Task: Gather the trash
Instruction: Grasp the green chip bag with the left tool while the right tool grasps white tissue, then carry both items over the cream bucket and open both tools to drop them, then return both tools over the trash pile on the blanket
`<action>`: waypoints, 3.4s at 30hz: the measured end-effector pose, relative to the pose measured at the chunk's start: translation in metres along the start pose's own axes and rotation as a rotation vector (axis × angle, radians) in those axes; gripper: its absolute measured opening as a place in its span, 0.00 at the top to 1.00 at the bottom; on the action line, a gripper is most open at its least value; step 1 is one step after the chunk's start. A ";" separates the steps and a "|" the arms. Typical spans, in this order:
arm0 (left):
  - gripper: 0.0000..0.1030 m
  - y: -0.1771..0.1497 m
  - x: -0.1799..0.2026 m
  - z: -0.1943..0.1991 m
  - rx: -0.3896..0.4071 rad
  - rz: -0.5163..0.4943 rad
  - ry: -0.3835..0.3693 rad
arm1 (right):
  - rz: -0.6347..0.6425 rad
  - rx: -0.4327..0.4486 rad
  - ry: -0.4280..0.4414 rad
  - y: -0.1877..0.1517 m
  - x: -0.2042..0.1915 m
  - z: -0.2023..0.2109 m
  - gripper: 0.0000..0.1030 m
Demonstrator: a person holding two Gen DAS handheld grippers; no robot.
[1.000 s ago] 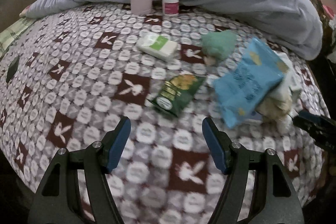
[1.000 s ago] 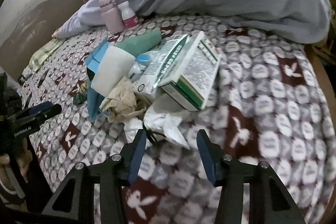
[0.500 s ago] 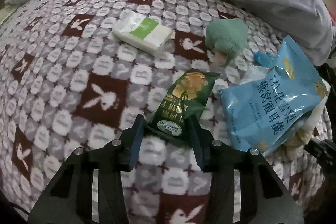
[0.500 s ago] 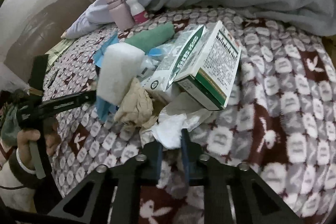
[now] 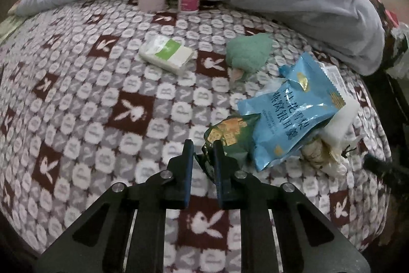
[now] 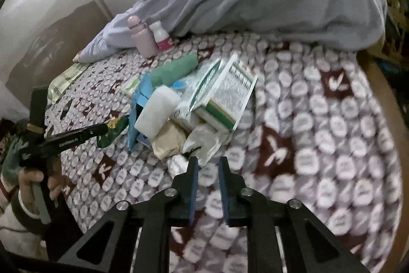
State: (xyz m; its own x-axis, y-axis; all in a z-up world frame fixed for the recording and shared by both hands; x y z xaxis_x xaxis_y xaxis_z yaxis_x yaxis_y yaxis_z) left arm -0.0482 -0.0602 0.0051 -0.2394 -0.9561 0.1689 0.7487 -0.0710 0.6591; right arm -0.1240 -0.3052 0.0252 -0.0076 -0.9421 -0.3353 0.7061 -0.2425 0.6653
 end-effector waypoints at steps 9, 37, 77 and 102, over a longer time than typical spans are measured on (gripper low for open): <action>0.56 -0.007 -0.011 -0.013 -0.025 0.061 -0.041 | 0.027 -0.066 0.011 -0.015 -0.020 -0.052 0.60; 0.94 0.022 0.050 0.066 0.092 -0.047 -0.104 | 0.010 0.109 -0.035 -0.017 0.032 0.080 0.72; 0.94 -0.068 0.490 0.030 -0.101 -0.469 -0.549 | -0.323 0.173 -0.574 -0.076 0.298 0.261 0.72; 0.47 -0.054 0.422 0.029 -0.027 -0.427 -0.401 | -0.290 0.161 -0.561 -0.066 0.267 0.230 0.48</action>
State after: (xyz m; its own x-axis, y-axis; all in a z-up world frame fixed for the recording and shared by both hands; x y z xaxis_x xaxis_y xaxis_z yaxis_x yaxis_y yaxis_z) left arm -0.2076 -0.4516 0.0624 -0.7345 -0.6594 0.1602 0.5489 -0.4385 0.7117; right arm -0.3355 -0.5944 0.0456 -0.5814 -0.8003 -0.1463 0.5047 -0.4958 0.7067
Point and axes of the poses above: each gripper's, at about its wrist camera, not at the fingertips, and z roughly against the way its jaws point, x to its right, y to its top, the point moved 7 cm from there along -z, roughly the way its jaws point, and after that the axes turned 11 degrees about x, right-handed, at the moved point
